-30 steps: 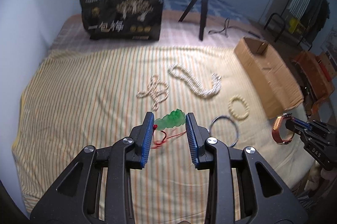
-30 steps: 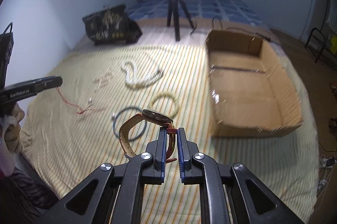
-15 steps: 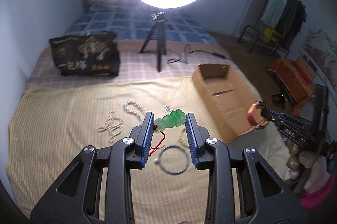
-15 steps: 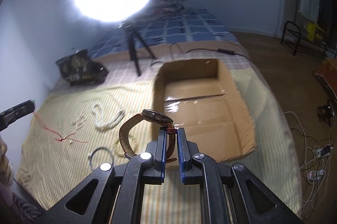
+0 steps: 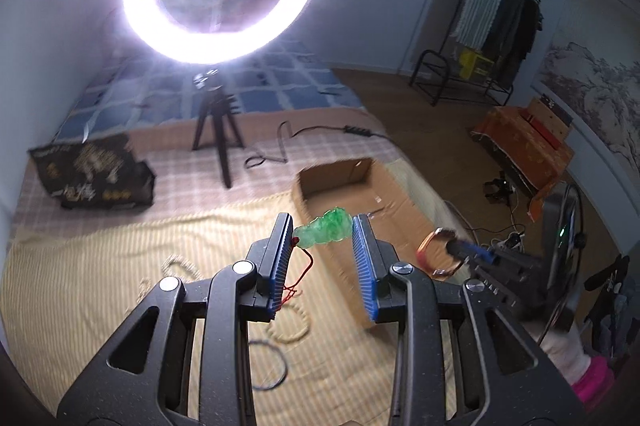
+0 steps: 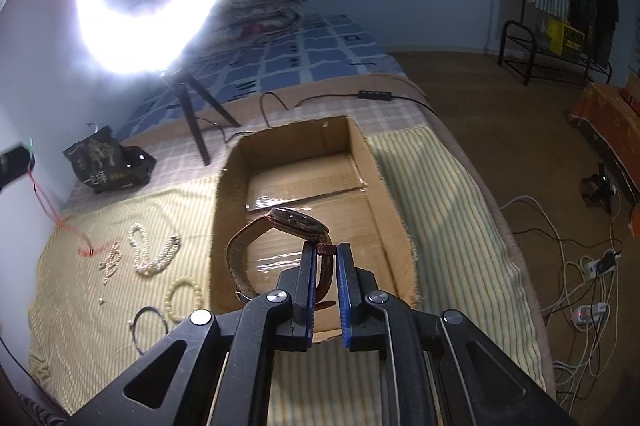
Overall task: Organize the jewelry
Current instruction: 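Carry pendant and watch into the cardboard box while opening both tools there, then withdraw both open tools from the box toward the remaining jewelry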
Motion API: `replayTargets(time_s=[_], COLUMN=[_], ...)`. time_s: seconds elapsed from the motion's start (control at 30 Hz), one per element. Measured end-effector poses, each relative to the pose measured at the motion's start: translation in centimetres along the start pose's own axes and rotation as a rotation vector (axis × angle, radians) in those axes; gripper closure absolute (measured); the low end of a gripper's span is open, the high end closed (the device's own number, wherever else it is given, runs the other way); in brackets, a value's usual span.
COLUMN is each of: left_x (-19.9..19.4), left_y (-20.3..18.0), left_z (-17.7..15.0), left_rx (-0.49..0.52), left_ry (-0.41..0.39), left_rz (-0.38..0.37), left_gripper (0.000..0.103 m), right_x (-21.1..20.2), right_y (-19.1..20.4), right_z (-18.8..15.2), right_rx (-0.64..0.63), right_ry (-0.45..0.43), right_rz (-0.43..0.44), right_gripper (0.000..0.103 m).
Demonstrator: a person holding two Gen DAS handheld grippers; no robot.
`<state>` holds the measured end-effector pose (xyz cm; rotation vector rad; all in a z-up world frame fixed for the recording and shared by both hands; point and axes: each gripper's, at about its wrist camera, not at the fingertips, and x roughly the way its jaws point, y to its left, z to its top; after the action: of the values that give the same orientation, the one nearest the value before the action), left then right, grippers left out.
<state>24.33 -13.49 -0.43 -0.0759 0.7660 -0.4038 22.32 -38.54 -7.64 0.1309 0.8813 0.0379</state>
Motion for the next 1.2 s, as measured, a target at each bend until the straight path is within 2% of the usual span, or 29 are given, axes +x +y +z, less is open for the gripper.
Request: replayTargets(time_s=[0.33,0.63,0.87,0.97,1.03,1.13,1.2], left_x=[6.2,12.6,15.0,15.2,15.3,15.0,14.7], left_y=[-4.2,-4.9,-4.8,-4.6,-4.6,-4.5,-4.4], left_z=[3.3,2.4,1.7,1.6,1.7,1.7,1.7], left_rx=[0.027,0.014,0.014,0.019,0.026,0.039,0.041], left_ry=[0.031,0.122,0.16,0.163,0.166,0.162,0.156], left_rz=[-0.051,-0.032,0.001,0.01,0.01,0.019,0.028], left_gripper=[0.073,0.073,0.073,0.072,0.072,0.068,0.057], right_x=[1.7,2.9,3.4,3.4,3.2,2.8,2.7], right_y=[-2.2,-2.8,-2.8,-2.7,-2.7,-2.3,-2.2], right_z=[-0.5,-0.6,-0.9,-0.8,-0.7,-0.6,-0.5], right_rx=[0.035,0.056,0.062,0.061,0.059,0.053,0.052], right_ry=[0.049,0.079,0.097,0.091,0.078,0.062,0.059], right_rz=[-0.015,0.001,0.007,0.005,0.003,-0.006,-0.007], right_gripper=[0.096,0.095,0.095,0.087,0.072,0.061,0.056])
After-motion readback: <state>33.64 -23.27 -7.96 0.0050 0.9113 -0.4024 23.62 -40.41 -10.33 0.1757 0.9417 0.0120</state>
